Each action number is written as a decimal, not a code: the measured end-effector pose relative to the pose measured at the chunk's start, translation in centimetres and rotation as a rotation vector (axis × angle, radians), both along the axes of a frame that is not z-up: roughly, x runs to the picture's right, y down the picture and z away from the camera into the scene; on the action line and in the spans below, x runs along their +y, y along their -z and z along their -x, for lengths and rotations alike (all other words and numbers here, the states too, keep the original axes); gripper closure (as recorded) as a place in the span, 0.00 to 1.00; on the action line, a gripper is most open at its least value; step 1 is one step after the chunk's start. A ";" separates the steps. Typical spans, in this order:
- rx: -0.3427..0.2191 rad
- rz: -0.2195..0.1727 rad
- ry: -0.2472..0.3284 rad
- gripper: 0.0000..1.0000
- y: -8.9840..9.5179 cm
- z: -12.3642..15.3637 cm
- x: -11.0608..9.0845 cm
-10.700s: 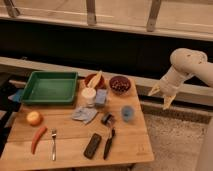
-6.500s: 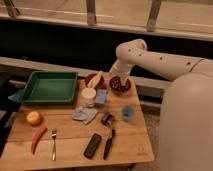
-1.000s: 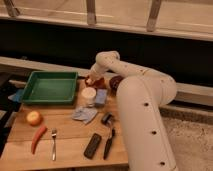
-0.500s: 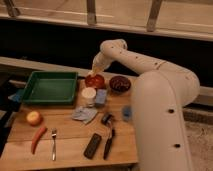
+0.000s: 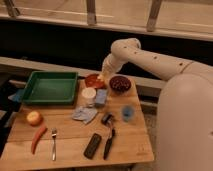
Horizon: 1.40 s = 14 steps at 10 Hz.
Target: Place banana in plastic cup
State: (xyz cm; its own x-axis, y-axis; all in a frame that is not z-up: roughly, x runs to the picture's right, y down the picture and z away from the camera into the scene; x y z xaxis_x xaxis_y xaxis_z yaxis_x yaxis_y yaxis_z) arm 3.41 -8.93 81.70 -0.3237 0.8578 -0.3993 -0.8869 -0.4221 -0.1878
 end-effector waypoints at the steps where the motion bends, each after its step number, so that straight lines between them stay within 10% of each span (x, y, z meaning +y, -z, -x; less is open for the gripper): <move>1: 0.008 0.023 -0.004 1.00 0.9 -1.0 0.8; 4: 0.011 0.141 -0.001 1.00 3.5 -4.0 3.6; 10: 0.005 0.155 0.013 1.00 3.4 -3.9 3.8; 14: -0.010 0.255 0.012 1.00 4.8 -5.1 9.1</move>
